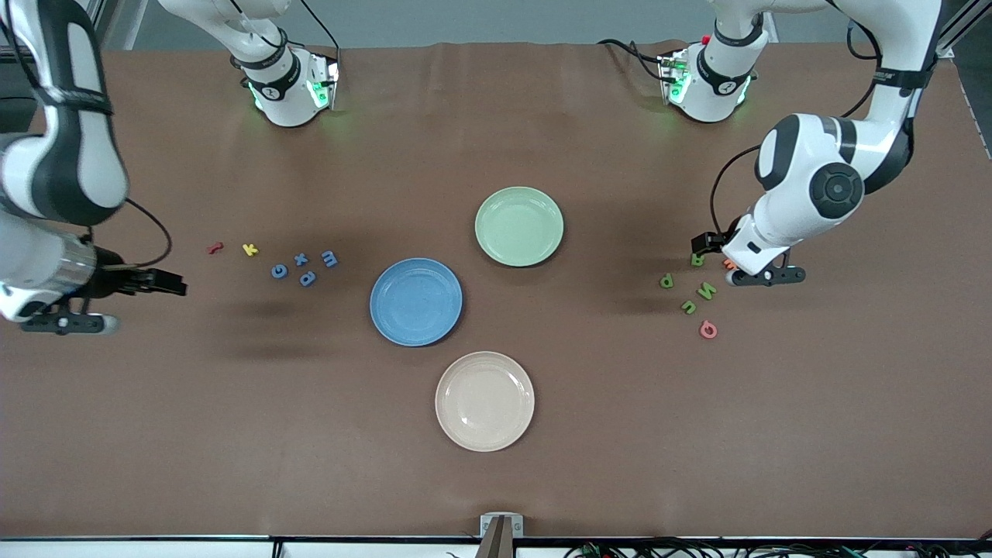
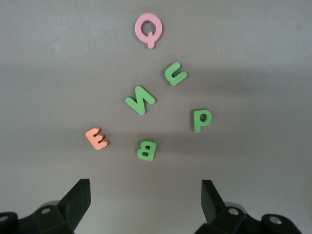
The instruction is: Sort letters by color into matching plates
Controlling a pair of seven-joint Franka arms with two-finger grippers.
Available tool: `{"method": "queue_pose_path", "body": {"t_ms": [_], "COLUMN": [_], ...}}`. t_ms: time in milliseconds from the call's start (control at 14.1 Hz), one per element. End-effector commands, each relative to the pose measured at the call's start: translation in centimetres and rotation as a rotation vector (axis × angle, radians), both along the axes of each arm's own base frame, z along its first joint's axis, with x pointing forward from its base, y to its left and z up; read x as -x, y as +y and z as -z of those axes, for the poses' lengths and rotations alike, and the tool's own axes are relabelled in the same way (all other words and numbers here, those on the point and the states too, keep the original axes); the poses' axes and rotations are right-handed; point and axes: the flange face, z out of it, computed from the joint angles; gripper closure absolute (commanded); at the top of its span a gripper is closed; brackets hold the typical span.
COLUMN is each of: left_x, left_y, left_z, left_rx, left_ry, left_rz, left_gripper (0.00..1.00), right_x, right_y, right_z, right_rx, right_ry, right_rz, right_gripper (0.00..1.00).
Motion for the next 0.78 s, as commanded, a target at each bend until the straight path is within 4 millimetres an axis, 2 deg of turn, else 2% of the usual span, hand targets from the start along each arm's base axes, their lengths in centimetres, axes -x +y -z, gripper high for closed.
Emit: {"method": "queue_pose_path", "body": {"t_ms": [0, 142, 283, 496, 708], "left_x": [1.4, 2.3, 3.1, 3.8, 4.1], "left_y": [-0.1, -0.5, -0.4, 0.1, 0.1], "left_z": [2.3, 4.4, 5.8, 7.7, 10.0], "left_rx": [0.001, 0.004, 0.006, -0.027, -0.016], "left_ry": [-0.029, -0.044, -0.056, -0.046, -0.063], "left_rz": [-0.014, -0.02, -0.019, 0.033, 0.029], "left_gripper": [0.0, 0.02, 0.05, 0.07, 0.09], "right_x": [3.9, 5.9, 7.2, 8.2, 8.8], "right_y": [1.1, 1.5, 3.0, 5.8, 7.3], "right_z": [3.7, 6.9, 9.3, 11.1, 12.8], "right_rx": [-0.018, -0.014, -0.007, 0.007, 0.015], "right_ry": [-0.025, -0.038, -0.063, -0.106, -0.129], "right_rz": [0.012, 0.015, 0.0, 0.029, 0.042], "right_gripper": [0.0, 0.0, 0.0, 0.0, 0.0]}}
